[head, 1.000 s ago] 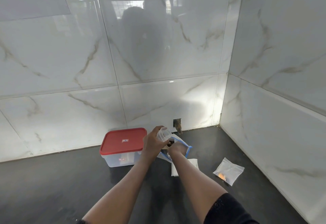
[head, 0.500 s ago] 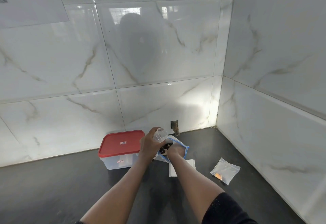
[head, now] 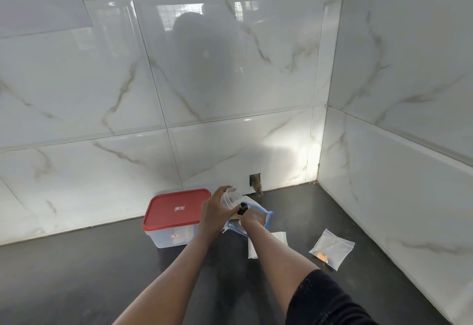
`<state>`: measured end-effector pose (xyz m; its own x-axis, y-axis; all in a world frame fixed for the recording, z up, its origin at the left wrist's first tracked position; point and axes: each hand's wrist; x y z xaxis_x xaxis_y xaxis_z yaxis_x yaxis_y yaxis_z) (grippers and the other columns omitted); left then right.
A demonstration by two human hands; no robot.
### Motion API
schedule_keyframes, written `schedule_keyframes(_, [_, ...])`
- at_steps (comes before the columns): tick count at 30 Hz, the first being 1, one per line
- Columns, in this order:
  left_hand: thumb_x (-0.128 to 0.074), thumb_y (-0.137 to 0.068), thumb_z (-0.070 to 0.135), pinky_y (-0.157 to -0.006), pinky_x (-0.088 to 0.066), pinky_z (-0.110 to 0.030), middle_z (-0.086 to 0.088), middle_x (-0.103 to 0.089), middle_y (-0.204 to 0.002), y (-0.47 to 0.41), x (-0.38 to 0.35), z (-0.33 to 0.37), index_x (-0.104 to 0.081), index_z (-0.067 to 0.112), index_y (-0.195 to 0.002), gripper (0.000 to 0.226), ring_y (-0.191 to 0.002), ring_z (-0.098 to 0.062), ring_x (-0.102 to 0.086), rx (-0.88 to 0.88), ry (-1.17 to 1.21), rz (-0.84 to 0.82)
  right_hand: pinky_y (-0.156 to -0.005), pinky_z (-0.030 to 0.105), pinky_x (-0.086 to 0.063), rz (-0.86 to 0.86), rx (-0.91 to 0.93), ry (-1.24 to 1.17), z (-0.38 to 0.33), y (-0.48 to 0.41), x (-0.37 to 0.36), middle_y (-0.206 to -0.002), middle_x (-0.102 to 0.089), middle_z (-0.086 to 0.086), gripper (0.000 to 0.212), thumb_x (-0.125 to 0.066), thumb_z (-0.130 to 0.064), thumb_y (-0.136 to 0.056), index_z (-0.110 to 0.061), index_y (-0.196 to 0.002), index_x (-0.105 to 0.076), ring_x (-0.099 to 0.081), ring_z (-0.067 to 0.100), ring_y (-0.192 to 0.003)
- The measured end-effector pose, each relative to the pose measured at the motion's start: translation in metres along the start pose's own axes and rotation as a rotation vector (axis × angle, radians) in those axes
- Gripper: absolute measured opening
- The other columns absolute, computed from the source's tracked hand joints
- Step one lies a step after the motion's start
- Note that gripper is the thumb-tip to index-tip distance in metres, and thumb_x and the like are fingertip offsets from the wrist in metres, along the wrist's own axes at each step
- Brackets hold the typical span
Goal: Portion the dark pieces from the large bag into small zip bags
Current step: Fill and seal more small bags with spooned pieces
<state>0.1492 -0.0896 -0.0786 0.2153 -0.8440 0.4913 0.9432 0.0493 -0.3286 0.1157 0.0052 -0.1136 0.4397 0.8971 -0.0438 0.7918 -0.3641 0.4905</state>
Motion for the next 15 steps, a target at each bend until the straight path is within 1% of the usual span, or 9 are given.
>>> schedule_keyframes(1, [-0.081,-0.070,0.021,-0.086,-0.051,-0.035,0.007,-0.069,-0.101,0.000,0.000,-0.001,-0.064,0.018,-0.109,0.043,-0.093,-0.017,-0.064,0.006,0.007,-0.002,-0.079,-0.003,-0.040,0.002,0.079,0.101,0.004,-0.004,0.000,-0.138,-0.050,0.009,0.036,-0.034,-0.013,-0.102,-0.004,-0.135,-0.045,-0.049,0.019,-0.128])
schedule_keyframes(2, [-0.080,-0.068,0.024,-0.086,-0.051,-0.035,0.007,-0.069,-0.100,0.000,-0.001,-0.002,-0.064,0.019,-0.108,0.044,-0.093,-0.017,-0.064,0.008,0.010,-0.001,-0.091,0.007,-0.040,0.022,0.115,0.152,0.006,0.001,0.002,-0.137,-0.051,0.007,0.035,-0.033,-0.014,-0.102,-0.006,-0.134,-0.046,-0.050,0.016,-0.126])
schedule_keyframes(3, [-0.078,-0.067,0.028,-0.086,-0.051,-0.034,0.007,-0.069,-0.101,0.000,0.000,-0.002,-0.064,0.019,-0.108,0.045,-0.094,-0.017,-0.064,0.007,0.010,0.005,-0.093,0.009,-0.040,0.032,0.112,0.170,0.007,0.001,0.001,-0.137,-0.051,0.007,0.035,-0.032,-0.014,-0.103,-0.006,-0.134,-0.045,-0.051,0.014,-0.122])
schedule_keyframes(5, [-0.079,-0.069,0.025,-0.086,-0.049,-0.031,0.005,-0.069,-0.103,-0.001,-0.003,-0.003,-0.064,0.018,-0.109,0.044,-0.095,-0.017,-0.064,0.003,-0.003,0.011,-0.085,0.004,-0.041,0.059,0.079,0.088,0.006,0.000,0.003,-0.138,-0.049,0.007,0.036,-0.030,-0.012,-0.103,-0.005,-0.136,-0.043,-0.051,0.011,-0.115])
schedule_keyframes(8, [-0.079,-0.072,0.018,-0.087,-0.047,-0.028,0.003,-0.069,-0.105,-0.001,-0.006,-0.002,-0.063,0.016,-0.111,0.043,-0.094,-0.015,-0.062,-0.004,-0.030,0.018,-0.096,0.013,-0.040,0.056,0.153,0.229,0.002,0.002,0.005,-0.137,-0.051,0.006,0.035,-0.028,-0.013,-0.103,-0.006,-0.134,-0.045,-0.050,0.014,-0.124])
schedule_keyframes(9, [-0.079,-0.072,0.018,-0.087,-0.047,-0.029,0.002,-0.069,-0.105,-0.001,-0.007,-0.002,-0.063,0.016,-0.111,0.043,-0.093,-0.015,-0.062,-0.008,-0.034,0.019,-0.094,0.011,-0.040,0.090,0.162,0.211,0.002,0.002,0.006,-0.137,-0.050,0.007,0.035,-0.028,-0.012,-0.104,-0.005,-0.134,-0.044,-0.050,0.016,-0.126])
schedule_keyframes(11, [-0.080,-0.071,0.019,-0.086,-0.048,-0.028,0.002,-0.069,-0.105,0.001,-0.010,-0.001,-0.063,0.015,-0.112,0.044,-0.091,-0.014,-0.061,-0.015,-0.042,0.020,-0.085,0.004,-0.042,0.079,0.108,0.230,0.001,0.003,0.008,-0.138,-0.050,0.010,0.036,-0.027,-0.011,-0.104,-0.003,-0.135,-0.042,-0.049,0.019,-0.127])
schedule_keyframes(13, [-0.080,-0.071,0.020,-0.084,-0.047,-0.026,0.003,-0.068,-0.102,0.002,-0.012,0.001,-0.063,0.016,-0.112,0.045,-0.091,-0.015,-0.062,-0.006,-0.041,0.013,-0.091,0.012,-0.042,0.096,0.165,0.355,0.000,0.005,0.009,-0.135,-0.052,0.008,0.035,-0.029,-0.013,-0.103,-0.005,-0.132,-0.046,-0.052,0.018,-0.124])
schedule_keyframes(15, [-0.080,-0.071,0.021,-0.086,-0.048,-0.027,0.003,-0.068,-0.102,0.003,-0.014,0.003,-0.062,0.016,-0.114,0.046,-0.093,-0.018,-0.063,-0.003,-0.053,-0.003,-0.091,0.018,-0.042,0.103,0.224,0.374,0.004,0.006,0.014,-0.133,-0.055,0.004,0.033,-0.033,-0.017,-0.103,-0.008,-0.130,-0.049,-0.053,0.015,-0.123])
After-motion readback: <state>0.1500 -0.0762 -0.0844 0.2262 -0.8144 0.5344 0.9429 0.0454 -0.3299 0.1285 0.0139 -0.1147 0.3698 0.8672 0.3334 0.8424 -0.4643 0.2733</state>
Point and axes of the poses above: each hand's wrist, its own y-axis away from the middle knuckle, its own x-axis out of the back of the hand, z = x × y
